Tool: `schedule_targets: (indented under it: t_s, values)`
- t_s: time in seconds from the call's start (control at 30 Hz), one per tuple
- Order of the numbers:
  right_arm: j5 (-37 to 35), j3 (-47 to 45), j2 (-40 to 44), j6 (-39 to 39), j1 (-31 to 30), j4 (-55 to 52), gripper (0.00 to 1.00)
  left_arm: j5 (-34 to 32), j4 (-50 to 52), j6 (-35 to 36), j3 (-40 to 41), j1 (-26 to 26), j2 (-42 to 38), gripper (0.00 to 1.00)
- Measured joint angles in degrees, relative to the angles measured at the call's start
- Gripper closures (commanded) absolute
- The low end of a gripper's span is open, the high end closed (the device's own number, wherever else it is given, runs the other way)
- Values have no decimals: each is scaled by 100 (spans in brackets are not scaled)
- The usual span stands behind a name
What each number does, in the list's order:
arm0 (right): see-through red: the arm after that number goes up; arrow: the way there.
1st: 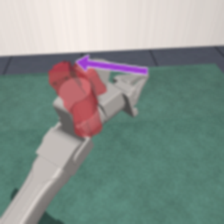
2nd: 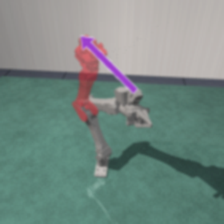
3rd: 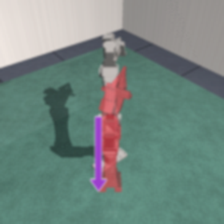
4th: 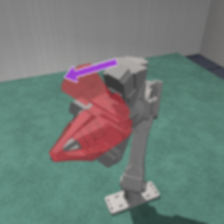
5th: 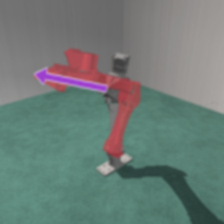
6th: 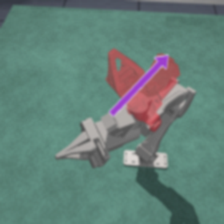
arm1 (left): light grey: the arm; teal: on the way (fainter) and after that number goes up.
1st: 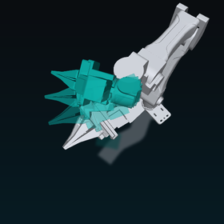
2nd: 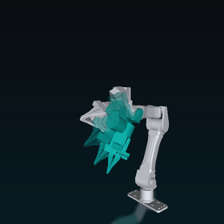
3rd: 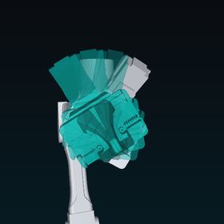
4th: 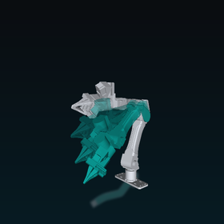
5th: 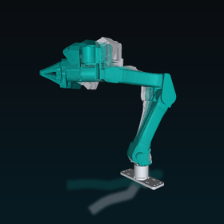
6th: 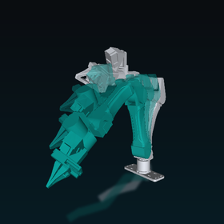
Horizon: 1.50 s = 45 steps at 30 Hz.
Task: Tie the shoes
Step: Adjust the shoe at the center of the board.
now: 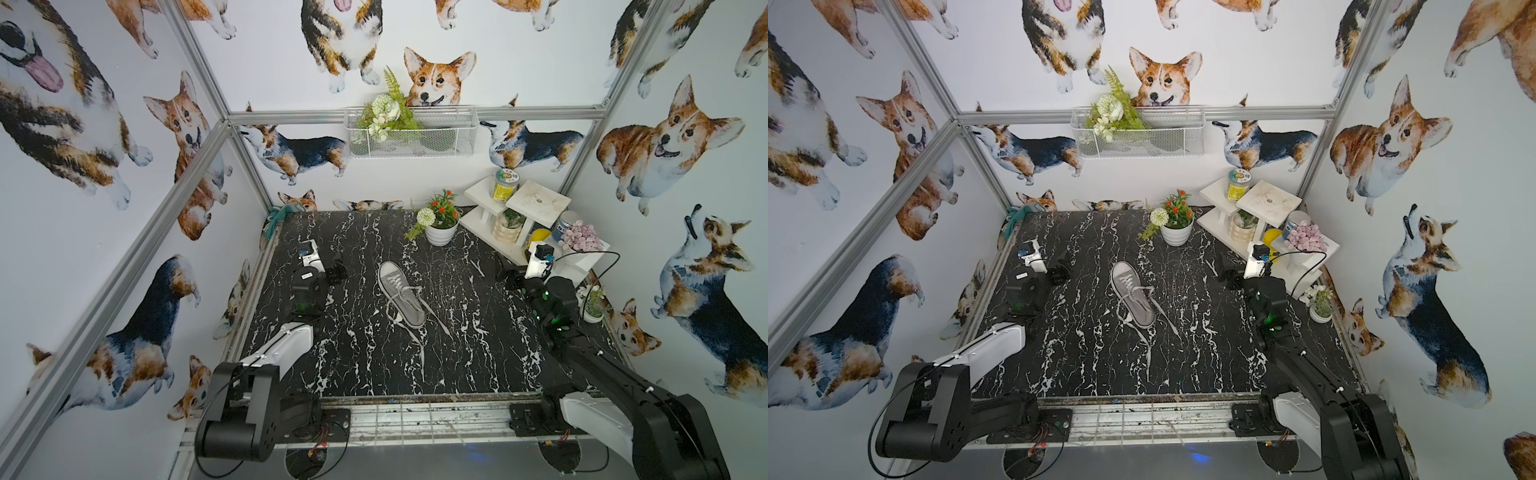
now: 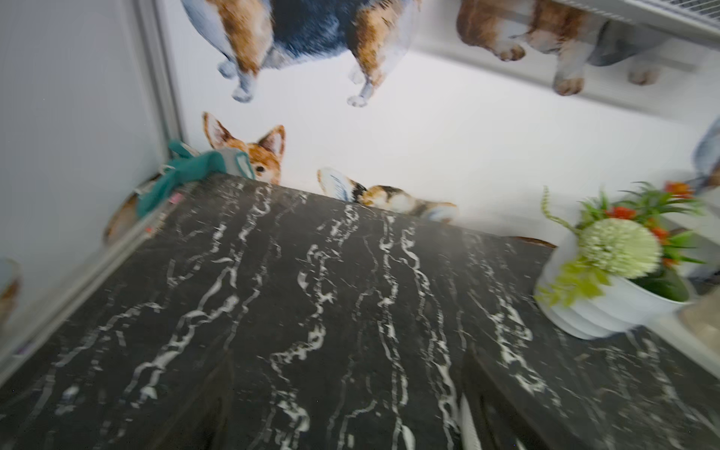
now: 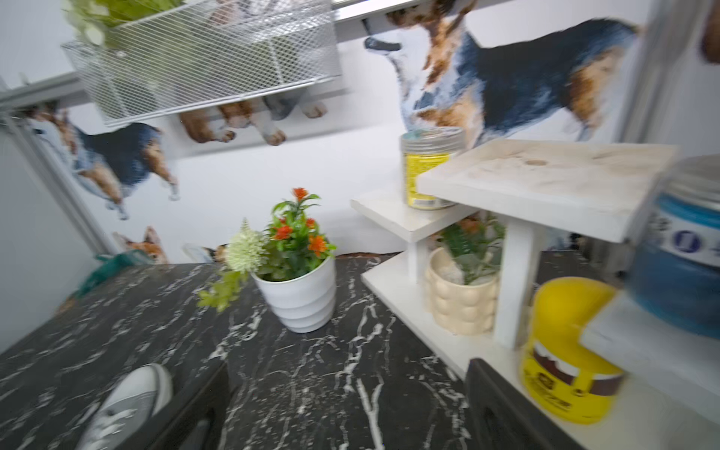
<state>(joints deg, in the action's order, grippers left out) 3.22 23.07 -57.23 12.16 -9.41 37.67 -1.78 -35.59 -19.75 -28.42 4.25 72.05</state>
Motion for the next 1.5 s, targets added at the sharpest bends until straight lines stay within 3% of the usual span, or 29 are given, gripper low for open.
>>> schedule_targets:
  t_s: [0.13, 0.27, 0.37, 0.63, 0.93, 1.17, 1.5]
  values:
    - [752, 313, -149, 579, -463, -1027, 14, 487, 933, -820, 9, 570, -293, 13]
    - [1141, 535, -435, 890, -1071, -1773, 23, 407, 1814, -1054, 46, 1453, -656, 16]
    - [1231, 813, -852, 1010, -1541, -2092, 27, 350, 2304, -1169, 157, 1705, -693, 17]
    - [1333, 1762, -2369, 920, -2323, -2559, 42, 629, 2872, -1069, 221, 1932, -157, 22]
    - [1377, 2826, -3672, 442, -2697, -3077, 55, 905, 2964, -723, -107, 2264, 546, 31]
    - [1379, 3283, -4238, 195, -2815, -3394, 60, 901, 2949, -555, -216, 2358, 826, 44]
    - [1161, 3405, -4448, 83, -2852, -3615, 79, 800, 2811, -398, -496, 2422, 1268, 58]
